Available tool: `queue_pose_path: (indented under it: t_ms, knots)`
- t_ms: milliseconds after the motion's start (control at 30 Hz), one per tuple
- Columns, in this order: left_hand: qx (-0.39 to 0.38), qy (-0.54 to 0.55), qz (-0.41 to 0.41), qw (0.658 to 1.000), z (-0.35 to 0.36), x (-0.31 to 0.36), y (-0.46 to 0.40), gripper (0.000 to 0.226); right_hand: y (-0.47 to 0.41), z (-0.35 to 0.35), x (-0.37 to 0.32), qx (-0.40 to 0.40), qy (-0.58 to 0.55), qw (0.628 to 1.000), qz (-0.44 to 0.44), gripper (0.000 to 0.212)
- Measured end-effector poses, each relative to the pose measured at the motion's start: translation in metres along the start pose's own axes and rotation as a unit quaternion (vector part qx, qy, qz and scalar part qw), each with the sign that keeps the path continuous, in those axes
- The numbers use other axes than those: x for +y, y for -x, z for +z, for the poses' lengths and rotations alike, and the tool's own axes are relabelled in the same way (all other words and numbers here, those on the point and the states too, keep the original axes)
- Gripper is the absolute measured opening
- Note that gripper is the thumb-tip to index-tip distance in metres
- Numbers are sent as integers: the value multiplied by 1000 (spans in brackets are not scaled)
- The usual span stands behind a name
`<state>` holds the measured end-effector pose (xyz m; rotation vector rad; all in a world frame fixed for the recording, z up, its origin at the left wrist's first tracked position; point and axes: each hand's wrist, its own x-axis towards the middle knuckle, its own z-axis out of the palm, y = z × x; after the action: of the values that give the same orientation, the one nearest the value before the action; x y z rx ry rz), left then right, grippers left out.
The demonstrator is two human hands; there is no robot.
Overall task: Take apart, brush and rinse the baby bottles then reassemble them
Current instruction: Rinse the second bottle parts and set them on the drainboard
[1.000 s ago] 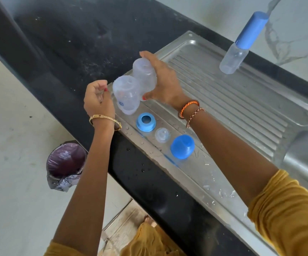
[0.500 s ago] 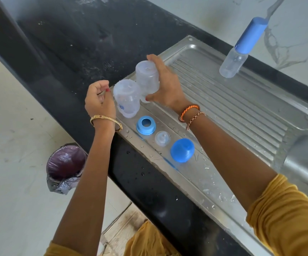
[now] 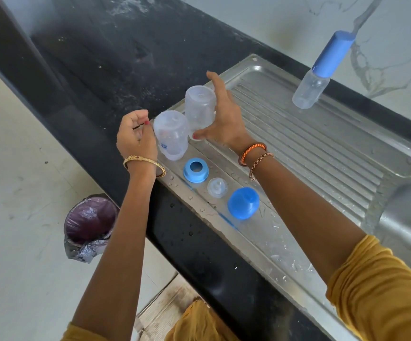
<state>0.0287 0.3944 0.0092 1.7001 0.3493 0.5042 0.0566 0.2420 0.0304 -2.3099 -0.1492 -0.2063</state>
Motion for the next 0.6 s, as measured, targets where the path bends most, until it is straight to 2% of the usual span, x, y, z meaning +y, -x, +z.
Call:
queue_pose_path:
  t_ms: [233, 367, 467, 600]
  knots:
    - [45, 8, 74, 996, -6, 8, 3, 24, 11, -14, -11, 2, -13, 1000, 13, 111]
    - [67, 16, 181, 981, -5, 28, 15, 22, 27, -29, -18, 125, -10, 992, -4, 80]
    - [14, 33, 231, 972, 4, 48, 39, 19, 49, -51, -17, 229, -43, 972, -39, 51]
    - [-129, 74, 208, 967, 26, 64, 96, 21, 95, -93, -3, 281, -47, 958, -16, 48]
